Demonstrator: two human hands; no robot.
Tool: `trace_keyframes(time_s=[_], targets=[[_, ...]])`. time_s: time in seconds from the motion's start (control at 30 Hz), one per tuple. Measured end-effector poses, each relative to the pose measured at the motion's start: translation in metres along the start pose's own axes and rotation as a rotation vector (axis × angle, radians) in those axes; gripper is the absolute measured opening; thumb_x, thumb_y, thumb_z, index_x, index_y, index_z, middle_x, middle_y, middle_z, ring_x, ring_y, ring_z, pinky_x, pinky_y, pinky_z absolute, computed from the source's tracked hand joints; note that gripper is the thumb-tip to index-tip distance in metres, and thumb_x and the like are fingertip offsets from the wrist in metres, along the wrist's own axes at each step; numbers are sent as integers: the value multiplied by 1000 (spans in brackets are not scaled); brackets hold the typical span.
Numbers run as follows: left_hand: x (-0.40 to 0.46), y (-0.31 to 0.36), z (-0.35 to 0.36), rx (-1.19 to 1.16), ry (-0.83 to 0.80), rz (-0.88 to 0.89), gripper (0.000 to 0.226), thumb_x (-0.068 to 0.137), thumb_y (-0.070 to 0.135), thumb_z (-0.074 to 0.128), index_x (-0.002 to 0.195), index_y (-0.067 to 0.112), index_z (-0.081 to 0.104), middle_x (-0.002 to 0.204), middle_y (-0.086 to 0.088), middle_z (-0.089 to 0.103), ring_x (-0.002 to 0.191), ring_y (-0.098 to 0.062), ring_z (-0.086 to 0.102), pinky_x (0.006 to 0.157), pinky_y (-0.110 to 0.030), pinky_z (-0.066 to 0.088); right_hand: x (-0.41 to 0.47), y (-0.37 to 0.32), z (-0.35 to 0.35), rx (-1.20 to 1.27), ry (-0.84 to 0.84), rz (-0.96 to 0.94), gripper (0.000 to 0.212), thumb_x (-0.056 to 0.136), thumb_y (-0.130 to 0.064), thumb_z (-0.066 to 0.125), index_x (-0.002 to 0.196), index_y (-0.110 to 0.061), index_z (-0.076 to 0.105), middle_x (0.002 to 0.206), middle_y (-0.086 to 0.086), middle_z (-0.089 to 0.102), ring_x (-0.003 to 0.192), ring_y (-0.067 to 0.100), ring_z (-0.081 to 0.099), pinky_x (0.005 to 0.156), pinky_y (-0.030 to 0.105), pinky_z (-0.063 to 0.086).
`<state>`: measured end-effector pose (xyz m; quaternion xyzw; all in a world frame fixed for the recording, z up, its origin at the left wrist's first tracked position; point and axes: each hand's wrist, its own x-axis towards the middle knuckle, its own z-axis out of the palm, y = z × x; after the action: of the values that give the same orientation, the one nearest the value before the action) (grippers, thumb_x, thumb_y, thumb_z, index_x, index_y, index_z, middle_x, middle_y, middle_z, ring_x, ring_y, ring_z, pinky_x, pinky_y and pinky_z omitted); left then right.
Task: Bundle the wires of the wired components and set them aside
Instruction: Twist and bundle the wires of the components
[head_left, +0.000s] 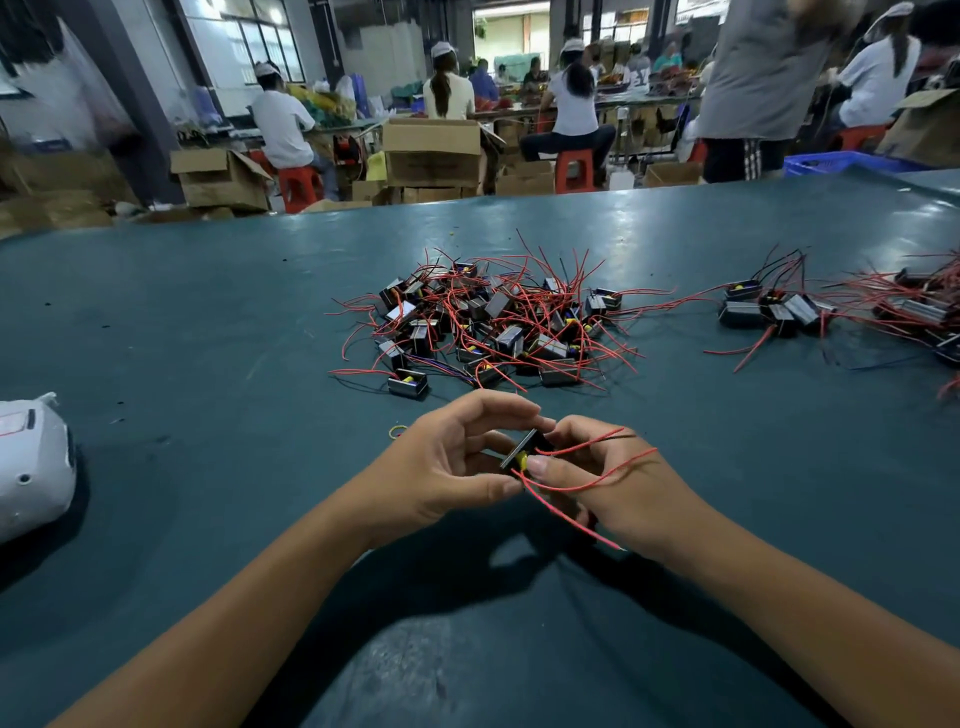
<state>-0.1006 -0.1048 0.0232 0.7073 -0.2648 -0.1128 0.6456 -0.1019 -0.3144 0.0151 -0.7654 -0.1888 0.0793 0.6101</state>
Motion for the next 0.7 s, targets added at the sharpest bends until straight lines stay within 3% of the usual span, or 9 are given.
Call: trace_keyframes(time_s=[0.1,0.17,0.27,0.43,0.57,0.7], targets=[[2,-1,1,-35,36,-25,46,89,-4,61,133,7,53,137,-13,59,116,-31,58,104,-45,47,0,2,0,52,26,25,14,90,-18,70,91,-6,62,65,2,64,55,12,58,50,29,45],[3,1,5,-67,84,-57,37,90,3,62,126,8,59,128,-13,66,112,-27,64,100,-38,50,-2,3,0,37,56,-4,14,88,-20,72,87,-9,63,62,-2,62,54,10,55,49,27,44],[4,1,10,-9,68,-109,26,89,9,69,115,10,67,110,-10,73,100,-17,67,90,-26,53,-3,3,0,-170,117,-91,19,86,-30,75,79,-18,62,60,-7,60,55,5,50,52,22,42],[3,-1,8,20,18,-168,33,85,7,72,114,-4,62,104,-13,71,96,-20,64,89,-29,54,-5,2,1,-357,145,-161,20,84,-32,75,72,-24,61,60,-10,62,53,2,52,51,15,38],[0,0,3,59,9,-186,33,85,10,74,114,-1,63,107,-22,69,96,-22,63,90,-36,53,-7,0,2,-325,130,-171,19,85,-37,72,74,-23,66,59,-7,61,54,2,49,54,19,39],[-1,3,2,66,-20,-205,21,89,14,72,107,6,66,97,-12,65,87,-19,62,79,-31,54,-6,-3,1,-363,182,-198,16,83,-36,76,79,-22,67,65,-3,66,58,7,57,60,27,48]])
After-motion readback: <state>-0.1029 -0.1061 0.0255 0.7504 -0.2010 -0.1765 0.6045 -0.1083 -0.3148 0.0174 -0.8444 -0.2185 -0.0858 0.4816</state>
